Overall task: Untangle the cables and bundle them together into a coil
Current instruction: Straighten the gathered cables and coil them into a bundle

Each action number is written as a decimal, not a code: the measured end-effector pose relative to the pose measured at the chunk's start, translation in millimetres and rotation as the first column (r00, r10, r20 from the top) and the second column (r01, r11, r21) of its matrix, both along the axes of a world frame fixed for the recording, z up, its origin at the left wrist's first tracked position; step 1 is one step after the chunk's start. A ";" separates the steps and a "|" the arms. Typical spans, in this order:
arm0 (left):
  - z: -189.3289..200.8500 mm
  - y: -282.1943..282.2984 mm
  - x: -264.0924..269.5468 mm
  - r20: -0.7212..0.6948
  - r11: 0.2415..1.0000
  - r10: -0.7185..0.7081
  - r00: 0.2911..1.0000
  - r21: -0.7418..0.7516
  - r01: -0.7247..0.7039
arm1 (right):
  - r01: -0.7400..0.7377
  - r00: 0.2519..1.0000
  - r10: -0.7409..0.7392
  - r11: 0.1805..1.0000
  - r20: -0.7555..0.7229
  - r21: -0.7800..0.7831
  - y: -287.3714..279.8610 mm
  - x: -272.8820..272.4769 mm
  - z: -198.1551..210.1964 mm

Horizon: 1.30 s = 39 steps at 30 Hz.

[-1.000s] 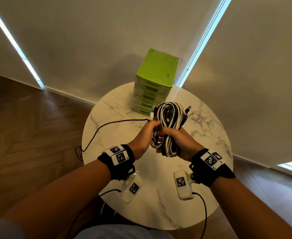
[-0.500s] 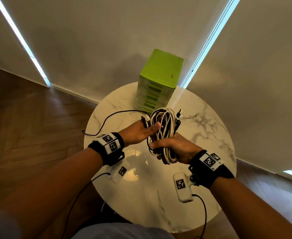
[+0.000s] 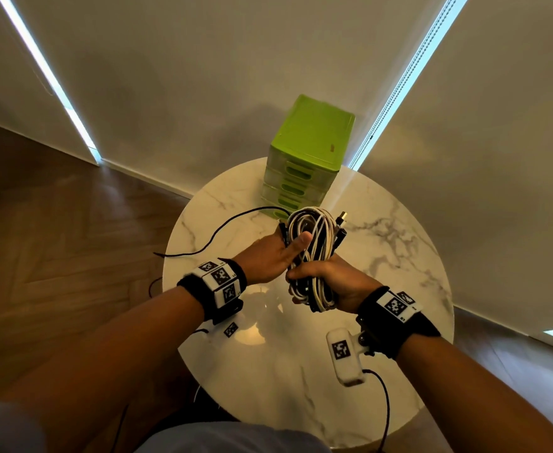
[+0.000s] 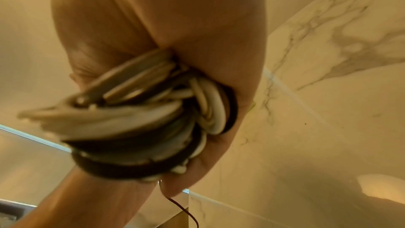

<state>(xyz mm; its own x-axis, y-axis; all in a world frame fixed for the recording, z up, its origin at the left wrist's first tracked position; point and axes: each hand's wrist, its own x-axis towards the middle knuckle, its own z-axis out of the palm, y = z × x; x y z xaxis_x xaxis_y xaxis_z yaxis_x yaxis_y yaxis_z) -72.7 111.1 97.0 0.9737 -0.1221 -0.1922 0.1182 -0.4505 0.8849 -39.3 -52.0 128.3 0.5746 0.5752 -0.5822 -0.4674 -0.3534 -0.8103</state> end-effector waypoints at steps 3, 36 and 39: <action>3.2 7.4 5.6 0.008 0.986 0.086 0.996 -0.143 -0.084 | 0.063 0.997 -0.063 0.998 0.039 -0.002 -4.3 4.2 -1.9; -5.7 -7.0 9.4 -0.202 0.751 0.279 0.939 -0.563 -0.344 | 0.189 0.967 -0.186 0.982 0.176 -0.001 -24.1 -6.8 -4.9; 0.7 -23.5 11.1 -0.240 0.679 0.291 0.926 -0.630 -0.377 | 0.263 0.936 -0.269 0.963 0.227 0.058 -14.1 -10.1 -10.0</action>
<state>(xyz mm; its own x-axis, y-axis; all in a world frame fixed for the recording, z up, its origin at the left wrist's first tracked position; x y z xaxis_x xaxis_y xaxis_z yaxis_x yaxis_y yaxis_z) -61.6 87.6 97.7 0.9518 0.0712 -0.2983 0.2606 0.3251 0.9091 -49.4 -66.1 118.2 0.8253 0.3961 -0.4025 -0.3410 -0.2187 -0.9143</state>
